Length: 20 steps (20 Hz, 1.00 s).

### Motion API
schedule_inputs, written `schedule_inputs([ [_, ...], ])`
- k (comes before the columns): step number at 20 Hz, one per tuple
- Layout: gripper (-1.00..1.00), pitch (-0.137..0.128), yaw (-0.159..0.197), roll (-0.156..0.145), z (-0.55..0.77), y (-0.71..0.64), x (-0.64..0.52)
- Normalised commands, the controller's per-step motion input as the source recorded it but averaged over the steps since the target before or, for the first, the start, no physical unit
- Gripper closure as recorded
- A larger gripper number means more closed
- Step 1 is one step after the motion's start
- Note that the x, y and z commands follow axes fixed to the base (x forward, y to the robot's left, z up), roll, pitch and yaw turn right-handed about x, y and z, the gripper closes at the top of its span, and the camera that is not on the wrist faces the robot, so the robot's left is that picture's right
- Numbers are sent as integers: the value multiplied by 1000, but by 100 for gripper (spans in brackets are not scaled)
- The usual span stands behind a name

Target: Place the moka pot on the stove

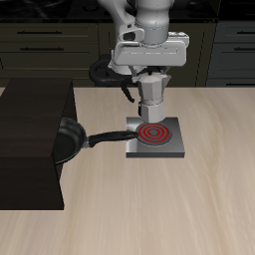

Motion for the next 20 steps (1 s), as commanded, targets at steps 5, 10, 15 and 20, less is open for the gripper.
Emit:
schedule_inputs([
  [5, 100, 12, -19, 31, -111, -10, -291],
  [10, 100, -6, 10, 42, -128, 122, -218],
  [15, 100, 14, -3, 26, -109, 105, -69],
  [20, 100, 10, 11, 5, -161, 75, 85],
])
